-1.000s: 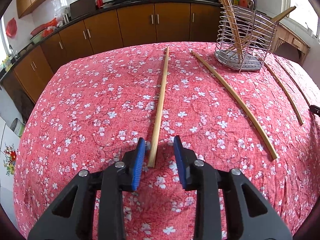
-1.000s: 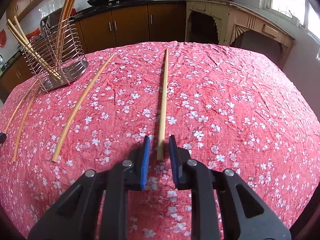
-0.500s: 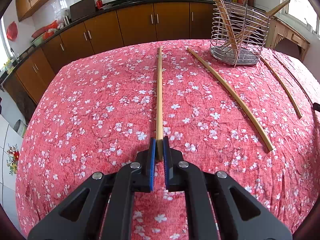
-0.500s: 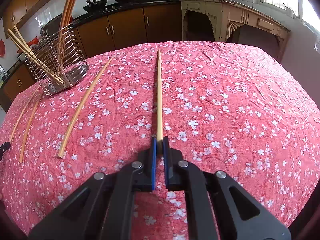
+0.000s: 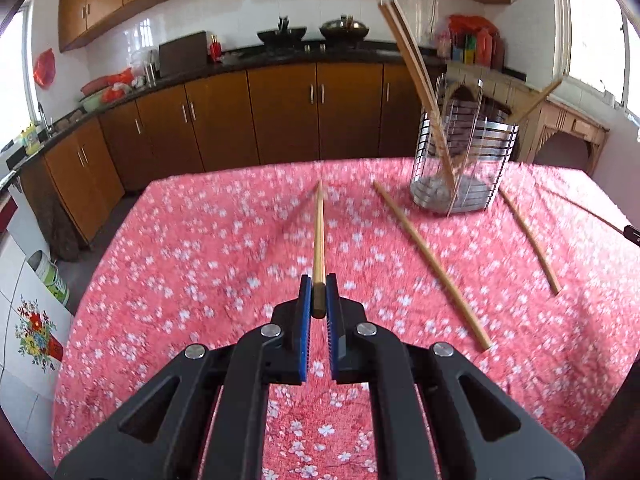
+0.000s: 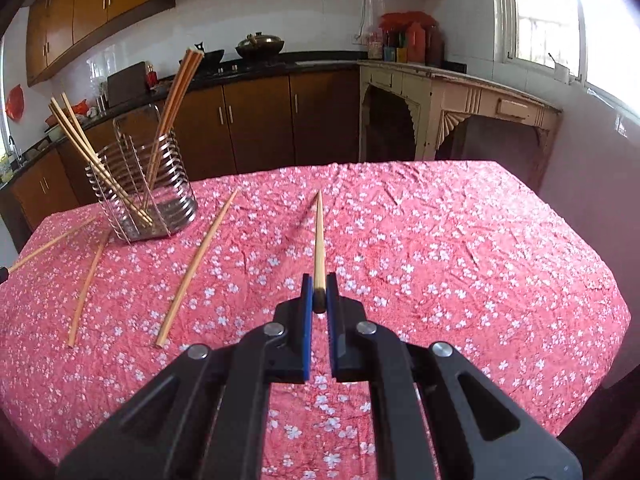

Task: Organize utensils
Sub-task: 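Lift both held chopsticks and carry them over the wire holder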

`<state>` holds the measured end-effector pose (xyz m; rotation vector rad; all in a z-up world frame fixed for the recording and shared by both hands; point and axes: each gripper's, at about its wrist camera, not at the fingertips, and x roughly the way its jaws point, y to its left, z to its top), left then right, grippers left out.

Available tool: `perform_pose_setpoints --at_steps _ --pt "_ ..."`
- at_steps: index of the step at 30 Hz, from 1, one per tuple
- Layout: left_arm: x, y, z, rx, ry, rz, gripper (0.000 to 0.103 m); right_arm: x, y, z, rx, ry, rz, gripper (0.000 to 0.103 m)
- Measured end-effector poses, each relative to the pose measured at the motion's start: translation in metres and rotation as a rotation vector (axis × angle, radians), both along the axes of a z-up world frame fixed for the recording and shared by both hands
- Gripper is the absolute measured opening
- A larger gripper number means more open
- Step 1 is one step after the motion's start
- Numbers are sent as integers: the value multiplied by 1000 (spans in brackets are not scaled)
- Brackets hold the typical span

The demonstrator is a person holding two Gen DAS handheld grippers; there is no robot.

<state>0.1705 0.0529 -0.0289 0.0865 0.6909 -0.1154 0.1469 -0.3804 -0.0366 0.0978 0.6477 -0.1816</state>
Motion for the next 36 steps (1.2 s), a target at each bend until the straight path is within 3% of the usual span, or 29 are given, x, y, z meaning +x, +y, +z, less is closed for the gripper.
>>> perform_pose_setpoints --at_steps 9,18,36 --pt "17 1 65 -62 -143 55 7 13 1 67 -23 -170 -7 7" --pt "38 6 100 -119 -197 111 7 43 -3 113 24 -261 -17 7" --pt "38 -5 117 -103 -236 97 7 60 15 149 47 -287 47 7"
